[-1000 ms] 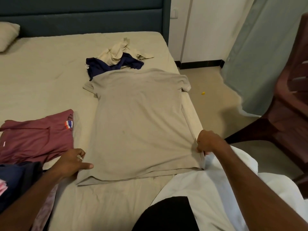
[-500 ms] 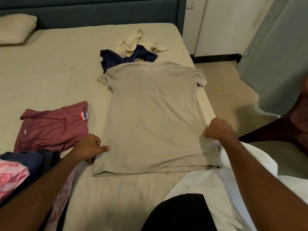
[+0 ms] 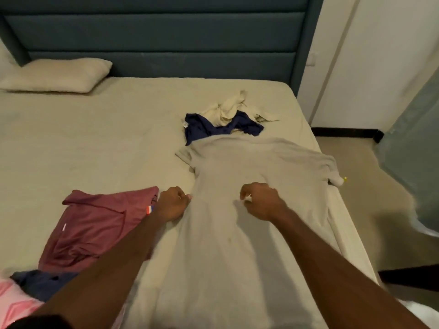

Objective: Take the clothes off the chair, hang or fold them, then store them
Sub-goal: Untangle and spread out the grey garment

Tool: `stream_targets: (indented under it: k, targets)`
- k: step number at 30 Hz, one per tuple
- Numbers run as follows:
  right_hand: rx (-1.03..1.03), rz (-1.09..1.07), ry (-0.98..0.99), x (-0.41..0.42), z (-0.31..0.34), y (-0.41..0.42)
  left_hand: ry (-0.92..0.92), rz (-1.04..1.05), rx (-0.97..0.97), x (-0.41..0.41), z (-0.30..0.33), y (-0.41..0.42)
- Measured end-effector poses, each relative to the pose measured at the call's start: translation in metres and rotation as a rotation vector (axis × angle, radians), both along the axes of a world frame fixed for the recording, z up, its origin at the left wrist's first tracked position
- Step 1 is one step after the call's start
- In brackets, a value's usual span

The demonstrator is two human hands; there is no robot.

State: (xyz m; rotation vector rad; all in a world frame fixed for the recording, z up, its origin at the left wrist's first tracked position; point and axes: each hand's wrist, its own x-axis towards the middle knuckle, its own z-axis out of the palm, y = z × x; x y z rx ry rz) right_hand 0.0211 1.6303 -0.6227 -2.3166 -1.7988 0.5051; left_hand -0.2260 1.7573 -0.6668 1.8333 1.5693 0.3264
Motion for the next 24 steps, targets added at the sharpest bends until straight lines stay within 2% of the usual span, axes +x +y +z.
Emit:
stream_targets:
  k: [4,6,9,11,14,19,24]
  targets:
    - [0.062,0.078,0.184,-0.034,-0.003,0.059,-0.428,0.300,-0.195,0.022,0.008,0.041]
    - [0.077,0.087,0.242,-0.051,-0.009,0.087,-0.520,0.355,-0.287,0.032,0.011,0.065]
    - [0.014,0.104,0.354,-0.075,-0.024,0.111,-0.561,0.403,-0.389,0.045,0.013,0.087]
    - [-0.026,0.096,0.343,-0.082,-0.041,0.118,-0.517,0.410,-0.405,0.057,0.012,0.097]
    - [0.034,0.071,0.341,-0.079,-0.059,0.120,-0.427,0.395,-0.336,0.074,0.005,0.110]
    - [0.055,0.030,0.538,-0.059,-0.072,0.117,-0.081,0.261,-0.021,0.077,0.001,0.116]
    - [0.059,0.048,0.555,-0.057,-0.071,0.123,0.087,0.254,0.228,0.042,-0.001,0.109]
